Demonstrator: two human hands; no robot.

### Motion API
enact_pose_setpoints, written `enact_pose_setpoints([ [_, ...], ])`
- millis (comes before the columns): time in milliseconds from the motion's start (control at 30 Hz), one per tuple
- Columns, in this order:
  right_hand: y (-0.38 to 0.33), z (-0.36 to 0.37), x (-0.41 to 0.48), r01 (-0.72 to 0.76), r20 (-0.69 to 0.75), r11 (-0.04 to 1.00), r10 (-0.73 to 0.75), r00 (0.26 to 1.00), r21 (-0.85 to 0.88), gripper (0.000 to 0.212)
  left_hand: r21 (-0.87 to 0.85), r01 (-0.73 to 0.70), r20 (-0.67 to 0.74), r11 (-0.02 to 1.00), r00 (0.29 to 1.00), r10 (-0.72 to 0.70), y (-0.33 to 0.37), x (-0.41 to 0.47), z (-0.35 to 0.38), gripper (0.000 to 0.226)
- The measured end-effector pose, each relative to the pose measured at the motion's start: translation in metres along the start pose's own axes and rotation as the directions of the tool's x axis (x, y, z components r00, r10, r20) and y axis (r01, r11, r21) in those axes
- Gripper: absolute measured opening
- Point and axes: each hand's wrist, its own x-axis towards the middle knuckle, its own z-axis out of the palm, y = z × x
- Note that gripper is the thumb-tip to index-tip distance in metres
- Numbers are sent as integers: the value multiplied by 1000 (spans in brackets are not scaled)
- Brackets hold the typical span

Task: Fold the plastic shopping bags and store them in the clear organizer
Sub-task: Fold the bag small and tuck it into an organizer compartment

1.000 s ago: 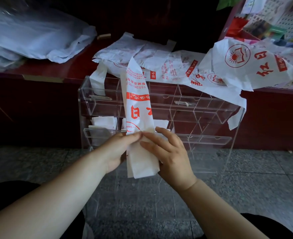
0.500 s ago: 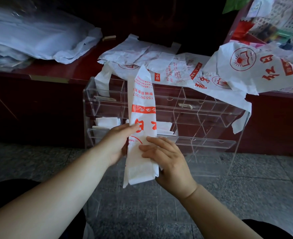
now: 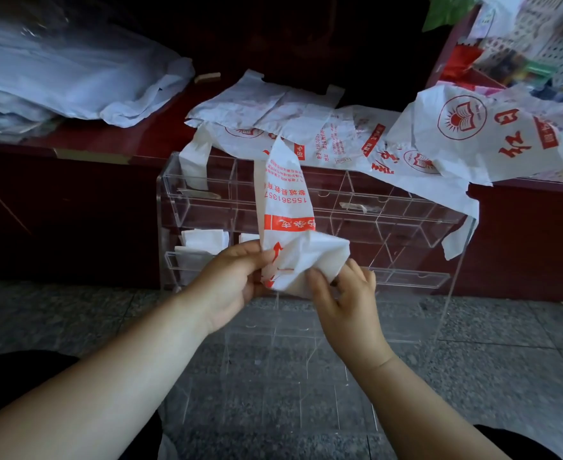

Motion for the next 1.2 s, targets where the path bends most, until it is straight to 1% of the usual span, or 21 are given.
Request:
enact_pose_setpoints([
  [67,-2,-3,2,-32,33,998,33,999,-46,25,32,-6,30,999,1000,5,-2,-2,3,25],
  [133,-2,-5,4,-53,53,995,57,997,-82,29,54,-14,95,998,995,9,-4,-3,4,21],
  [167,-2,-6,4,-67,60,993,73,996,-97,30,57,-14,134,998,991,6,-4,-5,4,24],
  [233,-2,-8,5,-105,77,990,112,991,-95,33,84,-43,176,996,984,28,-4,-7,3,42],
  [267,-2,-9,5,-129,79,989,135,988,-77,35,131,-80,191,988,980,54,-4,-8,3,49],
  [300,-3,-10,6,-151,77,987,155,985,-58,36,188,-116,201,975,976,77,-5,-9,4,48],
  [333,-3,-11,6,-163,69,986,166,984,-42,37,244,-149,197,958,975,101,-6,-11,4,39],
  [400,-6,-12,7,-142,36,989,143,989,-34,38,332,-181,133,926,980,144,-8,-12,8,25],
  [467,-9,-11,9,-89,-19,994,88,996,-62,42,369,-196,88,908,980,176,-11,-12,9,26],
  [533,-7,-10,10,-56,-64,996,52,997,-71,36,388,-201,76,899,979,186,-13,-11,10,24],
  [567,-7,-11,11,-63,-66,997,60,996,-44,32,397,-198,68,896,980,186,-14,-11,9,22],
  [633,-6,-12,13,-115,-40,991,118,992,70,28,402,-189,67,896,982,177,-16,-10,9,18],
  [700,-10,-15,15,-242,32,944,241,970,226,21,391,-176,80,903,984,157,-16,-10,8,15],
  [767,-13,-18,16,-381,160,853,346,925,358,15,383,-166,81,909,986,146,-15,-11,9,13],
  [867,-14,-20,16,-569,345,640,452,822,516,10,361,-142,45,922,990,135,-13,-12,11,17],
  [933,-14,-21,16,-645,383,524,527,758,556,13,293,-82,41,952,996,74,-11,-13,13,22],
  [967,-13,-21,16,-658,375,498,556,742,564,15,270,-46,60,962,998,31,-10,-13,13,28],
  [1033,-14,-22,17,-664,348,491,589,730,564,16,278,-4,96,961,995,-23,-10,-12,11,43],
  [1067,-14,-22,18,-664,336,493,598,728,562,16,285,-6,104,958,994,-24,-9,-11,10,45],
  [1133,-16,-23,19,-661,318,518,601,733,543,17,313,-64,113,947,993,30,-10,-8,7,37],
  [1200,-19,-22,18,-649,315,574,578,753,499,20,311,-117,105,943,991,88,-7,-8,8,18],
])
